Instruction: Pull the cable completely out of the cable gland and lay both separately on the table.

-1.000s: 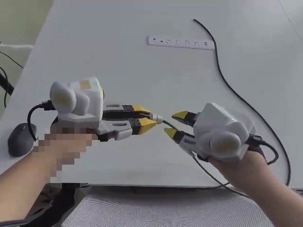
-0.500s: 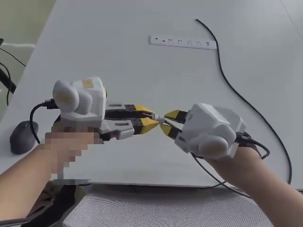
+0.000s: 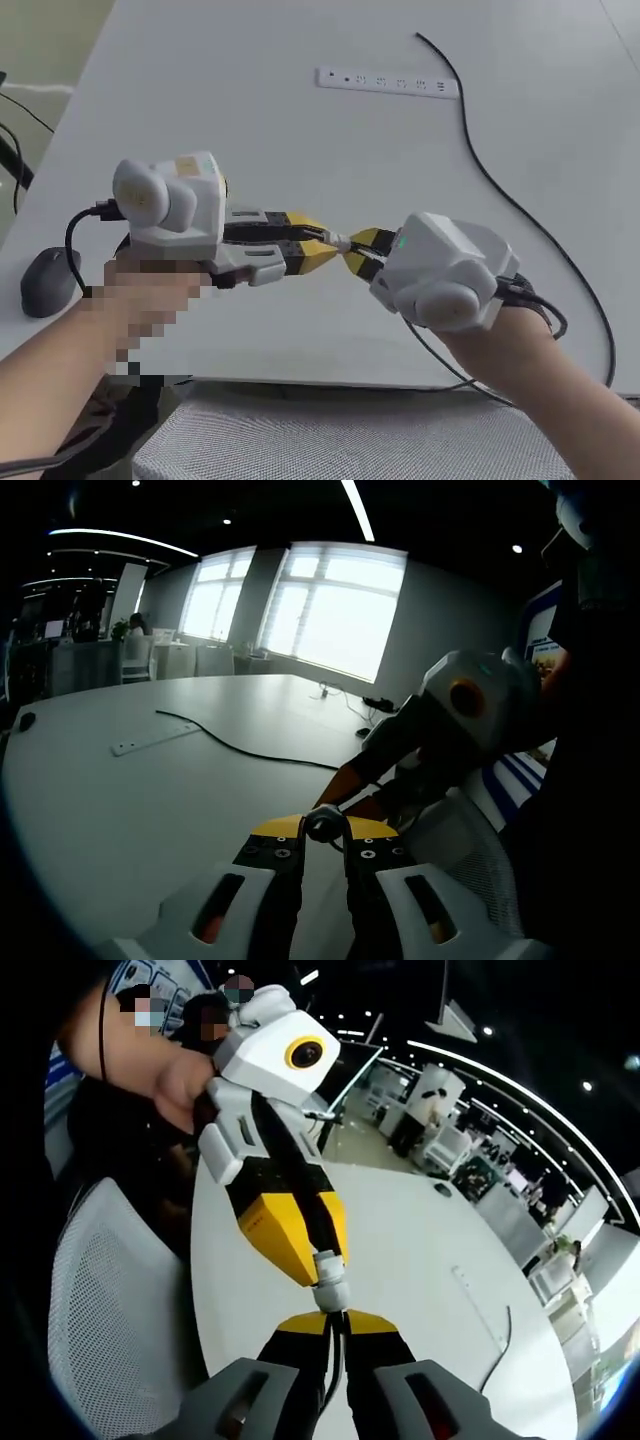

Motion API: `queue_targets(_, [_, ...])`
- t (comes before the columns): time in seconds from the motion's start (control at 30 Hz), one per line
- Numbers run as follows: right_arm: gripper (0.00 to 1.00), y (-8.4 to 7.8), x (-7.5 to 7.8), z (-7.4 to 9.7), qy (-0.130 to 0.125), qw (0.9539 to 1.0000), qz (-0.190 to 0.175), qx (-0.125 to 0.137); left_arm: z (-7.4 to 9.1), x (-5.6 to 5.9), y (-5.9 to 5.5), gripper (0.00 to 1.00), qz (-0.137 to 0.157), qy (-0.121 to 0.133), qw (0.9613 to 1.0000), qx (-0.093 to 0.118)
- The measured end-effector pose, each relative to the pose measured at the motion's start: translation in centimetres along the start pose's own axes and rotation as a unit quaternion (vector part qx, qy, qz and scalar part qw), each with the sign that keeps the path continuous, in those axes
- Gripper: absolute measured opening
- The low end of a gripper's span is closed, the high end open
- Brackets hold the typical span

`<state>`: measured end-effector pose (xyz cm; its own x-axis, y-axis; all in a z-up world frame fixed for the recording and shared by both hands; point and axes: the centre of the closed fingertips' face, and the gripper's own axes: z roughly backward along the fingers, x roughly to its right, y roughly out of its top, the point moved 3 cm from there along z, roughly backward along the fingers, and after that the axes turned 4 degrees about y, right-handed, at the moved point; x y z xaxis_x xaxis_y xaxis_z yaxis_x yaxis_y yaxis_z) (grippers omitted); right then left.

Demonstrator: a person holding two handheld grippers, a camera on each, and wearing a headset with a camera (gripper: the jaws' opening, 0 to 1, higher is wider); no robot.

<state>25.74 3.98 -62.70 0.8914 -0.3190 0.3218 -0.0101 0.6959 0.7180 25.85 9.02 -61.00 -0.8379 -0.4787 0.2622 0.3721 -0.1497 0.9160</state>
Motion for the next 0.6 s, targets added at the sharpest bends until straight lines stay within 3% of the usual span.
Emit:
queue_targets(0.27, [0.0, -0.2, 0.0, 0.1, 0.004, 0.9997, -0.021, 0.007, -0.1, 0.2, 0.1, 0.15, -0.003, 0.002, 1.0, 0.001])
queue_targets(0.6, [0.0, -1.7, 0.5, 0.4, 0.0, 0.9991, -0.041, -0.009, 0.1, 0.2, 0.7, 0.15, -0.005, 0.002, 1.0, 0.007])
